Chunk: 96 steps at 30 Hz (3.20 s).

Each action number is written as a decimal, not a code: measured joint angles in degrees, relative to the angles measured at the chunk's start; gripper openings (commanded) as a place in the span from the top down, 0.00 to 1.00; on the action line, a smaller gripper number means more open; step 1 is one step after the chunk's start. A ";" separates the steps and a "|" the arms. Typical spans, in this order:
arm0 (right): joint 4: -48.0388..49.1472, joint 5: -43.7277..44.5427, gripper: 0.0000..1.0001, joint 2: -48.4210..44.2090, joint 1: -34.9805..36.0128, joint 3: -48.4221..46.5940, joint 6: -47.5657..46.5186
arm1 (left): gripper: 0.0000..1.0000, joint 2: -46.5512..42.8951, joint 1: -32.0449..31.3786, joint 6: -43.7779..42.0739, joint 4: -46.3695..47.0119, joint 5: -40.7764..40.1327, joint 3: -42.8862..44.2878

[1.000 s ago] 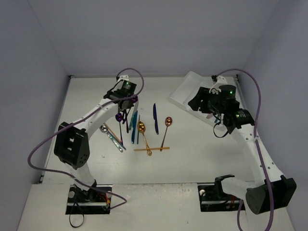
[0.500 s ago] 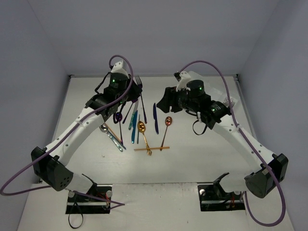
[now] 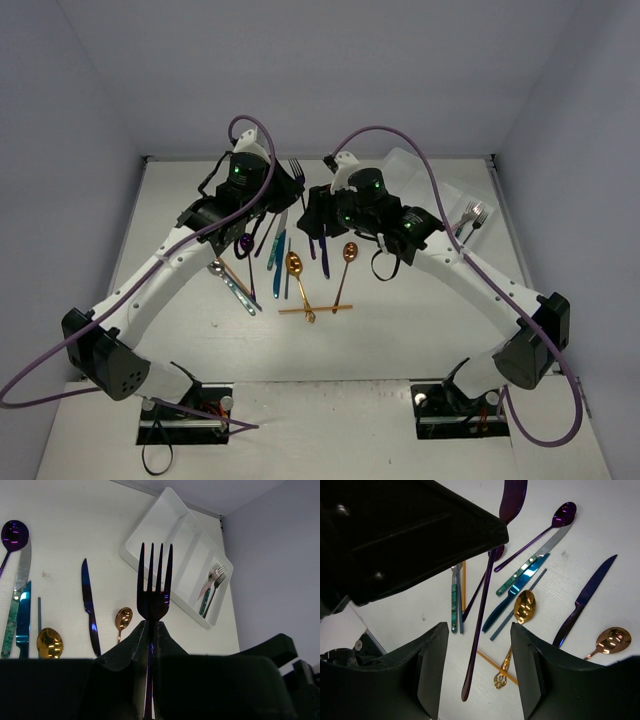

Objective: Sort the eating utensils into containers

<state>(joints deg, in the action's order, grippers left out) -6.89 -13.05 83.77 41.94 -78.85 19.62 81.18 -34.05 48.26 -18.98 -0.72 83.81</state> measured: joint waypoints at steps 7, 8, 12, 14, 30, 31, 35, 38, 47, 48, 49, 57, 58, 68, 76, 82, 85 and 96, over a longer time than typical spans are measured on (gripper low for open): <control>0.35 2.28 0.82 1.04 1.24 -0.10 0.05 | 1.00 -2.11 -0.86 0.34 0.23 0.48 -0.02; 0.44 2.68 0.88 1.04 1.28 -0.11 0.08 | 1.00 -2.26 -0.91 0.34 0.37 0.50 -0.08; 0.77 4.31 1.00 1.04 1.32 -0.13 0.28 | 1.00 -2.68 -1.00 0.34 1.12 0.53 -0.99; 0.67 4.89 1.00 1.04 1.58 -0.13 0.37 | 1.00 -2.74 -1.00 0.30 1.58 0.54 -1.60; 0.46 16.63 1.00 -0.03 -8.88 6.08 5.85 | 0.23 -7.32 -1.11 -8.19 -5.18 -10.00 -7.21; -0.22 17.75 1.00 0.04 -11.58 6.80 6.42 | 0.23 -8.38 -1.11 -9.05 -6.18 -11.43 -7.65; -2.24 22.92 1.00 1.42 -22.83 8.60 7.76 | 0.20 -13.97 -1.08 -12.56 -9.81 -16.62 -10.71; -2.56 26.16 1.00 4.01 -29.45 8.94 8.43 | 0.18 -18.68 -0.90 -14.25 -12.66 -19.54 -14.30; -3.09 29.79 1.00 18.22 -41.72 6.92 9.11 | 0.16 -28.59 0.30 -16.52 -20.22 -22.74 -23.39; -3.17 29.80 1.00 19.90 -42.74 6.24 9.10 | 0.16 -29.02 0.40 -16.64 -20.83 -22.86 -23.76; -3.32 29.84 1.00 21.55 -43.62 5.51 9.05 | 0.16 -29.34 0.48 -16.75 -21.46 -22.95 -23.96; -3.15 30.63 0.51 27.94 -46.52 2.42 7.42 | 0.15 -31.34 1.19 -18.27 -24.49 -23.20 -24.13; -3.11 30.60 0.44 28.18 -46.55 2.20 6.87 | 0.15 -31.46 1.22 -18.34 -24.69 -23.20 -24.13; -3.13 28.70 0.40 24.34 -45.33 1.63 5.44 | 0.15 -30.74 1.52 -19.22 -25.38 -22.51 -23.94; -2.09 28.66 0.41 9.00 -29.11 6.74 7.95 | 0.15 -27.39 1.56 -19.35 -25.44 -20.60 -22.40; -2.22 29.08 0.46 9.12 -15.34 10.68 14.14 | 0.15 -25.50 1.56 -19.35 -25.44 -19.09 -21.65; -2.40 29.68 0.49 12.09 -9.39 11.48 18.76 | 0.15 -25.28 1.56 -19.35 -25.42 -18.48 -21.55; -3.62 31.34 0.62 23.54 -0.05 11.48 30.50 | 0.15 -25.45 1.56 -19.33 -25.84 -17.25 -21.55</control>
<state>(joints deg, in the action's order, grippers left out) -10.50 18.29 107.31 41.89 -67.37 50.12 55.72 -32.49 28.93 -44.82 -17.98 62.26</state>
